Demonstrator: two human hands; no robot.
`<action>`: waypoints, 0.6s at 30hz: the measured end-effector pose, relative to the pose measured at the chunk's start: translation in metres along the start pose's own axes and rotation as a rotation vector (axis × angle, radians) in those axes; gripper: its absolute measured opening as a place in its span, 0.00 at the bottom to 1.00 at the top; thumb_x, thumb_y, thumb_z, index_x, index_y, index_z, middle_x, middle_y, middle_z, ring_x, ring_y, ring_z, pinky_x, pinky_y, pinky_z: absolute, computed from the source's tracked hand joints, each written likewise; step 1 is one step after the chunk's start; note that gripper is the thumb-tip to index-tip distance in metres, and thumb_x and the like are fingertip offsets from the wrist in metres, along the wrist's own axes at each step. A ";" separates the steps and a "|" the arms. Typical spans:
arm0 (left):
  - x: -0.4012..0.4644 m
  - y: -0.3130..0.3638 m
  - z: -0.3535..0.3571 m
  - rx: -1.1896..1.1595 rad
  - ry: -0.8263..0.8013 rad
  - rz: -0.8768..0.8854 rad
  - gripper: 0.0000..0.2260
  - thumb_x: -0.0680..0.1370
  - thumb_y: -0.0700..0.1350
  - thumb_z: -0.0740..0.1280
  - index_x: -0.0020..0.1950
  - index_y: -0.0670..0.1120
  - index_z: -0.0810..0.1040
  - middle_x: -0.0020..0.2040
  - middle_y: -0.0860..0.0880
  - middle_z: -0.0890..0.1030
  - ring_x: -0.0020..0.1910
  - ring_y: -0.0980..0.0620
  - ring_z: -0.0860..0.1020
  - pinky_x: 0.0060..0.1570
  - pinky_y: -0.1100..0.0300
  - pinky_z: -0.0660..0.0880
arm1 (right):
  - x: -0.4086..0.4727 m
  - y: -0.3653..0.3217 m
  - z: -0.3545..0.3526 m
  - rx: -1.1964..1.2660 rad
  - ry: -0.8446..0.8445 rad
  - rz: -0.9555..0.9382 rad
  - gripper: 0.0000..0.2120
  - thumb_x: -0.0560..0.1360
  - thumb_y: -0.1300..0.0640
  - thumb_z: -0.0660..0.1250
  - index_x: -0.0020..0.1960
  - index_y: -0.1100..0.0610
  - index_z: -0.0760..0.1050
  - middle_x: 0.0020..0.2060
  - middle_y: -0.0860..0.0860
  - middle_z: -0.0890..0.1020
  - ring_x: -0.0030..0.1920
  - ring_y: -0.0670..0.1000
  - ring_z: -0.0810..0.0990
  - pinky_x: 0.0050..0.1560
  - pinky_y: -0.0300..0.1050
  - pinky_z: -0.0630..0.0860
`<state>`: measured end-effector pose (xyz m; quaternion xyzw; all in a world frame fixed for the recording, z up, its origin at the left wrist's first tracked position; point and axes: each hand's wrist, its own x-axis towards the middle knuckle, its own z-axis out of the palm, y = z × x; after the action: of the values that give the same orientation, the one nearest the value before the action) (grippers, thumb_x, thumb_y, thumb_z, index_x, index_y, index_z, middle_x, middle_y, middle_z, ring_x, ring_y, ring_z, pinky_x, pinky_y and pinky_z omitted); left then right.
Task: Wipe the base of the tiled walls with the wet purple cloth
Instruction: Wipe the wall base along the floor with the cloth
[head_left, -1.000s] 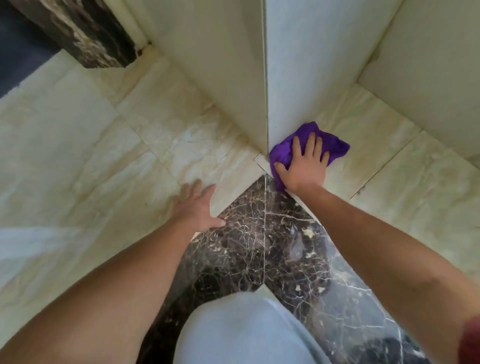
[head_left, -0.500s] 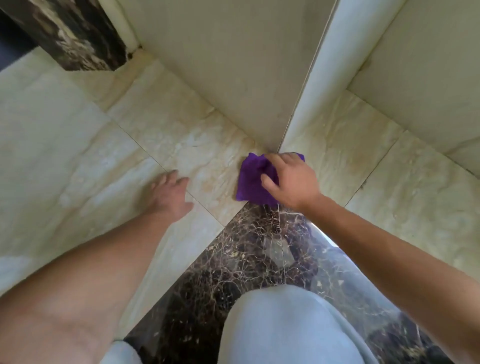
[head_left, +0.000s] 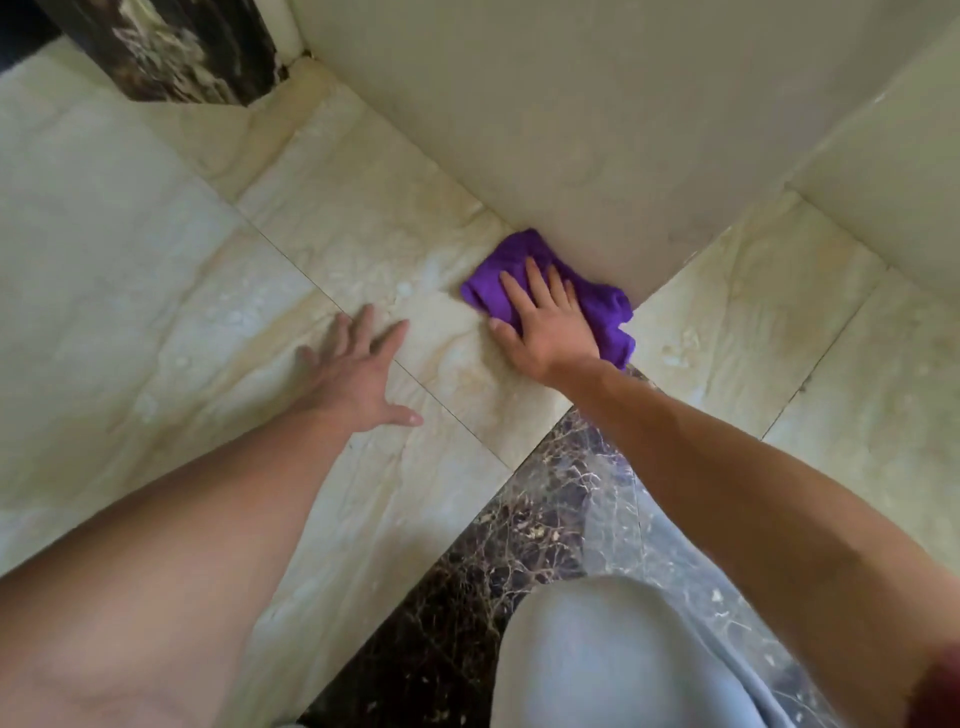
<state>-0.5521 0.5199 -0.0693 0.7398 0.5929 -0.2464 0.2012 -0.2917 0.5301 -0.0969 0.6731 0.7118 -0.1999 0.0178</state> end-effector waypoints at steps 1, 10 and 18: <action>0.000 0.001 0.000 -0.009 -0.011 0.010 0.58 0.63 0.72 0.71 0.77 0.62 0.34 0.79 0.49 0.30 0.79 0.40 0.36 0.70 0.29 0.54 | 0.010 -0.006 -0.003 0.004 -0.006 0.007 0.32 0.81 0.38 0.50 0.81 0.49 0.50 0.81 0.58 0.49 0.80 0.62 0.47 0.78 0.57 0.42; 0.021 -0.059 -0.063 0.008 -0.019 0.072 0.47 0.68 0.63 0.75 0.79 0.56 0.54 0.82 0.48 0.51 0.79 0.42 0.54 0.74 0.40 0.59 | 0.084 -0.054 -0.042 -0.055 -0.184 0.003 0.28 0.82 0.44 0.53 0.80 0.44 0.51 0.81 0.55 0.52 0.80 0.61 0.51 0.78 0.55 0.52; 0.061 -0.139 -0.054 -0.131 -0.069 -0.194 0.64 0.57 0.76 0.71 0.77 0.60 0.31 0.78 0.48 0.28 0.78 0.38 0.33 0.65 0.21 0.53 | 0.072 -0.048 -0.014 -0.068 -0.108 0.088 0.35 0.78 0.32 0.51 0.81 0.44 0.48 0.81 0.55 0.47 0.81 0.56 0.46 0.77 0.52 0.47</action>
<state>-0.6700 0.6288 -0.0639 0.6552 0.6692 -0.2507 0.2449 -0.3413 0.6021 -0.0922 0.6908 0.6860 -0.2108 0.0877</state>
